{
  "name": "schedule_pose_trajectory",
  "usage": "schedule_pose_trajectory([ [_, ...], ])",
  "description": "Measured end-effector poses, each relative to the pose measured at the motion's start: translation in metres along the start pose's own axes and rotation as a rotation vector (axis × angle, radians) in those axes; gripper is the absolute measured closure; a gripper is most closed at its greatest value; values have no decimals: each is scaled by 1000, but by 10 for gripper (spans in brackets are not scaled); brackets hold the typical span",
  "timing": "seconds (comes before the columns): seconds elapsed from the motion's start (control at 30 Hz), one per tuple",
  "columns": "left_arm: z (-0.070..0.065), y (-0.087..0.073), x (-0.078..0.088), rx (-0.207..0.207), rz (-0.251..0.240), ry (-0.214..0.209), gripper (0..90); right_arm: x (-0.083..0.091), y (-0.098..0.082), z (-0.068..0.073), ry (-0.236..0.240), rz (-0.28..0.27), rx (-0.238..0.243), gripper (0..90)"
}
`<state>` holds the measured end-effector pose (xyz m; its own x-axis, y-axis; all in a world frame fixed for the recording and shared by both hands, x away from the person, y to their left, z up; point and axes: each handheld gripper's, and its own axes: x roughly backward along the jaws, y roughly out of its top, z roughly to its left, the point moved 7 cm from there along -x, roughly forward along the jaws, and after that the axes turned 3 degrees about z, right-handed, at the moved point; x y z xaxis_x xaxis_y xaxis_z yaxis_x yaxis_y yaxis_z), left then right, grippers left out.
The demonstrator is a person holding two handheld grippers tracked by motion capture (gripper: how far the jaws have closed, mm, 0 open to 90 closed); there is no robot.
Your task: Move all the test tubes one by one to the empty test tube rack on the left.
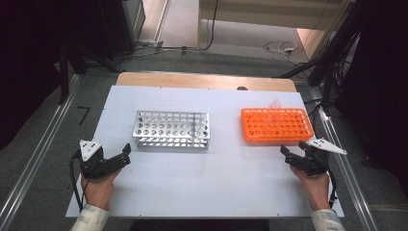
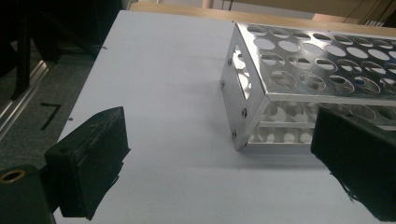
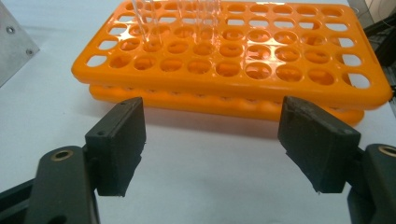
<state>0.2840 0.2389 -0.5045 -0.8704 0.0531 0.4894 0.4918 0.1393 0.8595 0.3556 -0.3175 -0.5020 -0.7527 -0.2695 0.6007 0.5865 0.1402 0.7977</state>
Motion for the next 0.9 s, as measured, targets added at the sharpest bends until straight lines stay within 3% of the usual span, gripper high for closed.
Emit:
schedule_pose_trajectory([
  [0.5, 1, 0, 0, 1, 0, -1, 39, -20, 15, 16, 33, -6, 28, 277],
  [0.9, 1, 0, -1, 3, 1, -1, 42, -40, 31, 33, 86, -36, 67, 444],
])
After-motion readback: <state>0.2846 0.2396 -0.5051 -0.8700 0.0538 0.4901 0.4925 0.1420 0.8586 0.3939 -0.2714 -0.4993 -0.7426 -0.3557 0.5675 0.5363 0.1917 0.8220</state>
